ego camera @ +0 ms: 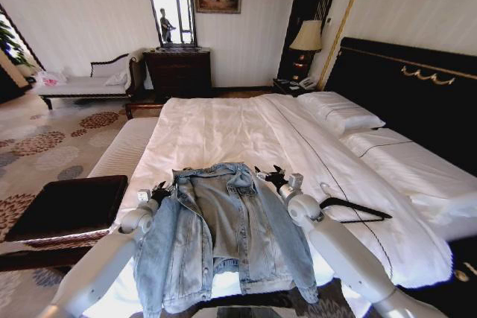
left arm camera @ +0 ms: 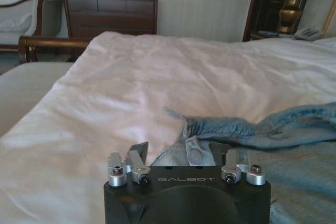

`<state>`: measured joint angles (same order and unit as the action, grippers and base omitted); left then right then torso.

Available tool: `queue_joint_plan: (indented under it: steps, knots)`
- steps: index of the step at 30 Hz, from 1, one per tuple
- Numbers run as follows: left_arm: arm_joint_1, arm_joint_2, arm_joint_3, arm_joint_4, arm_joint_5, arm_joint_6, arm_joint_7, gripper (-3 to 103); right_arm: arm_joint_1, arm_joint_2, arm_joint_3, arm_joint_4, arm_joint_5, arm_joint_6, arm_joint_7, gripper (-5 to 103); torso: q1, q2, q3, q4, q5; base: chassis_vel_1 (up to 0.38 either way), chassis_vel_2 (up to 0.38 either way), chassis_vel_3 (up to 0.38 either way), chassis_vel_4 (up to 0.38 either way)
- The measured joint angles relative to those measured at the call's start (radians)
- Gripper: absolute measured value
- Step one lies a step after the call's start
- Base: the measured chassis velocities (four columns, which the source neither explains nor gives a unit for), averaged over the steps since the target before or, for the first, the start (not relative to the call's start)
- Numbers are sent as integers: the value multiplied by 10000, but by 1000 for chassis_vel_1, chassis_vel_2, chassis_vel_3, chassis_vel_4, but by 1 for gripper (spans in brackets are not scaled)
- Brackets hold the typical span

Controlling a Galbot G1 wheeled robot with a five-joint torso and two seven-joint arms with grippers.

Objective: Pick up the clothes from the bed and hang them on the clothes hanger.

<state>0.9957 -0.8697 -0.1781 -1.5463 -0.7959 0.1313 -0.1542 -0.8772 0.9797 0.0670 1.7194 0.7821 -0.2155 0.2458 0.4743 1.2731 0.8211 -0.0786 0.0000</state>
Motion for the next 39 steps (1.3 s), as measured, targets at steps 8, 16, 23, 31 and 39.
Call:
queue_joint_plan:
  steps: [8,16,23,31,39]
  knots:
    - [1405,-164,-1217,-1653,826,-348,-127,96,-1284,-122,910,631,-934,437,-80,100,1,0,0,-10,-2,0,0,0,0]
    - [4874,-1180,-3830,-3445,2113,-1405,822,100,-2405,64,1389,893,-2472,959,-376,100,-2,0,-1,7,1,0,0,0,0]
    - [7430,-2652,-5728,-4277,3173,-2863,1826,100,-4224,594,2272,1072,-5061,1993,-799,100,-2,0,-2,-3,3,0,0,0,0]
    - [8691,-3395,-5911,-4616,3712,-3737,2339,100,-5183,1039,3178,1390,-5969,2778,-987,100,-3,1,-2,-2,1,0,0,0,0]
    - [8875,-3846,-5797,-5037,4175,-4039,2457,100,-5854,1283,3874,1734,-6180,3207,-1237,100,-1,0,0,-2,0,0,0,0,0]
